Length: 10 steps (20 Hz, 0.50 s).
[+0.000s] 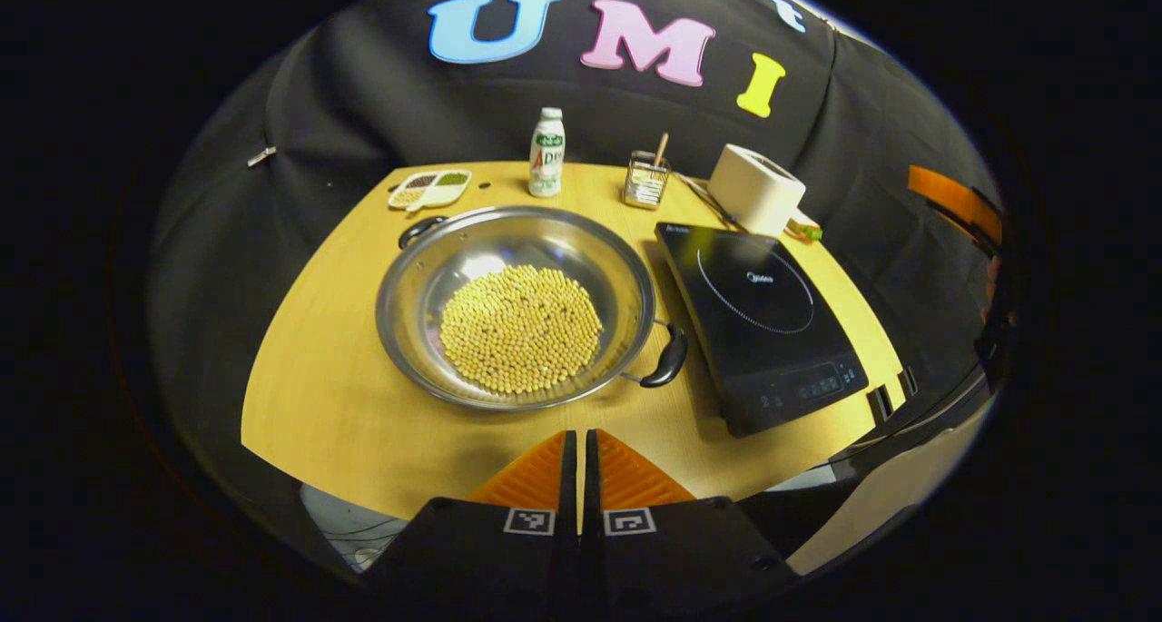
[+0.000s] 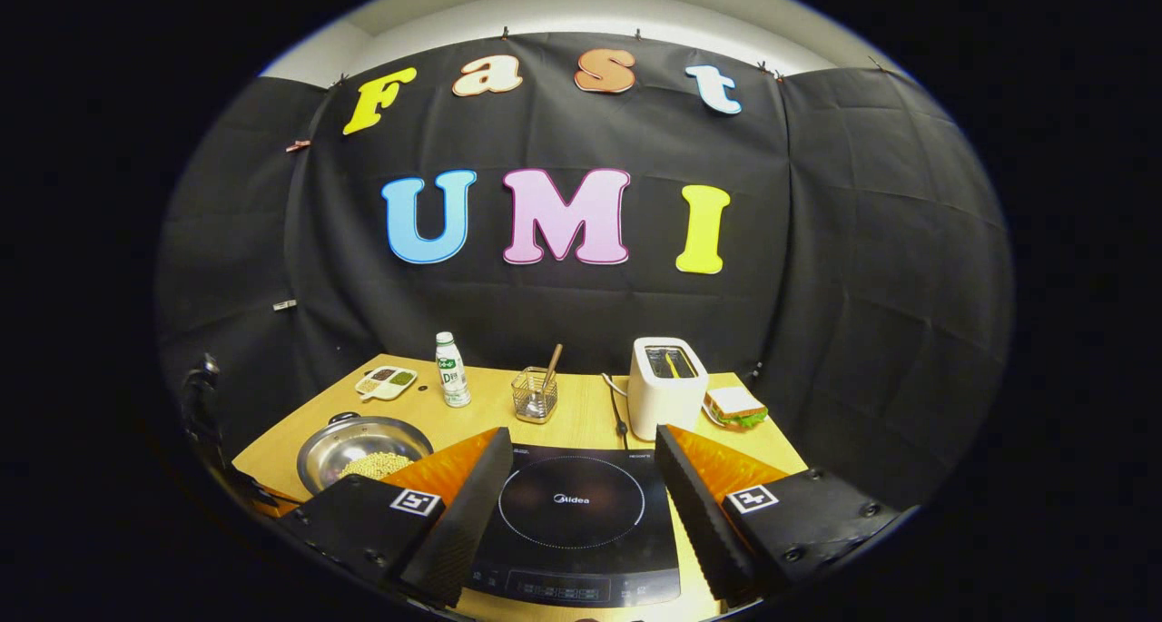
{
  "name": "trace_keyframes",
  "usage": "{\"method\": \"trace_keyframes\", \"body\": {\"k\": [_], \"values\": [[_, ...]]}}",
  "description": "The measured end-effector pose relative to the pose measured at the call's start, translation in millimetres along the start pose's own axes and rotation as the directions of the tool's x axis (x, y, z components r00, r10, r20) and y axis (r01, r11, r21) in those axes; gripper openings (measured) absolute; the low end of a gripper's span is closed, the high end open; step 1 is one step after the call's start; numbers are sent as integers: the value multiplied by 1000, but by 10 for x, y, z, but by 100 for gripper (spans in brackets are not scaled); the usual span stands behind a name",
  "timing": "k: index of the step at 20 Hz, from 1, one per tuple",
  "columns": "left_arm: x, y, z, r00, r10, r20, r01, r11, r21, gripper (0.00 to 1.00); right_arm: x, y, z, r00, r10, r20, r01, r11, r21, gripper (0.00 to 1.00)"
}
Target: First push the handle of the pot to place it horizontally, then grasp the pot with both hands and set it on the induction cooktop.
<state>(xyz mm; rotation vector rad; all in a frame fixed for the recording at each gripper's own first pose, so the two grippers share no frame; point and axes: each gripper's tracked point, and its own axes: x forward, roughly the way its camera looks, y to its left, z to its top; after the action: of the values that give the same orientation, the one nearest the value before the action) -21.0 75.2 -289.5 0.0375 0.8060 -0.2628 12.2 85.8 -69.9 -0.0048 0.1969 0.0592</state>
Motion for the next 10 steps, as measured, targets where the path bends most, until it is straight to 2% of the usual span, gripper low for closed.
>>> {"method": "trace_keyframes", "body": {"k": [3,10], "values": [[194,-105,-19,998,0,-64,1,1000,28,5,58,-188,-15,1000,-10,-4,10,1000,27,98],[554,-302,-24,988,32,-153,-4,984,179,5,118,-632,-44,997,-78,-23,81,990,112,98]]}}
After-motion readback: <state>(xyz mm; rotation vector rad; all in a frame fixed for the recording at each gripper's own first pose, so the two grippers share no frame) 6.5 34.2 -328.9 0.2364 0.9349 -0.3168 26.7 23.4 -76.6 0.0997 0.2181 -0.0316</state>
